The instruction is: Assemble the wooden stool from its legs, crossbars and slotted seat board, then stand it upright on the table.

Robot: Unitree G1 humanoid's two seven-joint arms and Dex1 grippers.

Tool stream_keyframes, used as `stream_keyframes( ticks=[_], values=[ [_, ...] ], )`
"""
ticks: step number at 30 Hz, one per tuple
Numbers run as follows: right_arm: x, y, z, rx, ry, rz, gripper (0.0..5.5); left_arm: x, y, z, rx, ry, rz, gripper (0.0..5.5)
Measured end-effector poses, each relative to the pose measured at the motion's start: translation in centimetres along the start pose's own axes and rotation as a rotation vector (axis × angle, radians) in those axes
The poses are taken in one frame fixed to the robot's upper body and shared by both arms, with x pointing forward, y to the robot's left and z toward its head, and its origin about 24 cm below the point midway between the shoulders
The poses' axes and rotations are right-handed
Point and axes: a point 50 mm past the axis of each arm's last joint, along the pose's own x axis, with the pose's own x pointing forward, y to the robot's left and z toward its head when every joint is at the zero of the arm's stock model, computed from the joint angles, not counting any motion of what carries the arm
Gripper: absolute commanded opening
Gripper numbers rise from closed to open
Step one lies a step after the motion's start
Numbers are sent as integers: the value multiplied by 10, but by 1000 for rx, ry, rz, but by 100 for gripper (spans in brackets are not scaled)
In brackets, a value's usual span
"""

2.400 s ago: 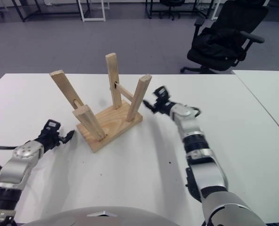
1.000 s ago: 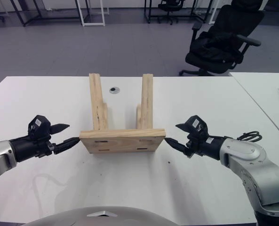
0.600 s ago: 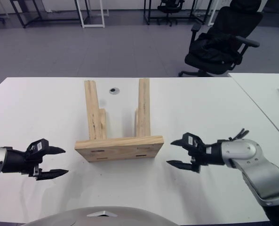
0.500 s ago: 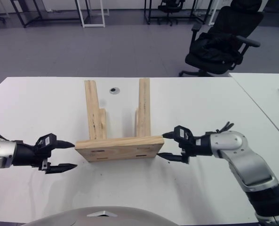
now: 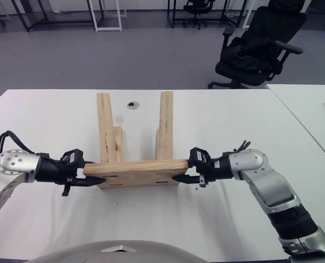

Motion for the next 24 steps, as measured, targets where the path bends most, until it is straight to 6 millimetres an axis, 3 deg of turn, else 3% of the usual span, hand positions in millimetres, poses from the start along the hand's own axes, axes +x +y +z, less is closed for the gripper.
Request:
stream_keyframes(
  ticks=[4, 8, 12, 17, 21, 24],
  values=[
    [-11, -1, 18, 30, -101, 19, 162, -17, 4, 13, -49, -45, -16, 151],
    [-43, -7, 44, 180, -188, 84, 162, -37, 16, 51, -139, -220, -107, 151],
    [-66, -21, 66, 443, -369, 224, 153, -53, 38, 77, -384, -470, -238, 131],
    [-80, -59, 109, 840, -474, 408, 133, -70, 74, 100, -800, -524, -378, 131],
    [-77, -71, 122, 1067, -409, 472, 133, -77, 83, 102, -1010, -495, -420, 131],
    [-70, -62, 105, 1209, -332, 536, 133, -68, 79, 88, -1131, -442, -475, 131]
  ],
)
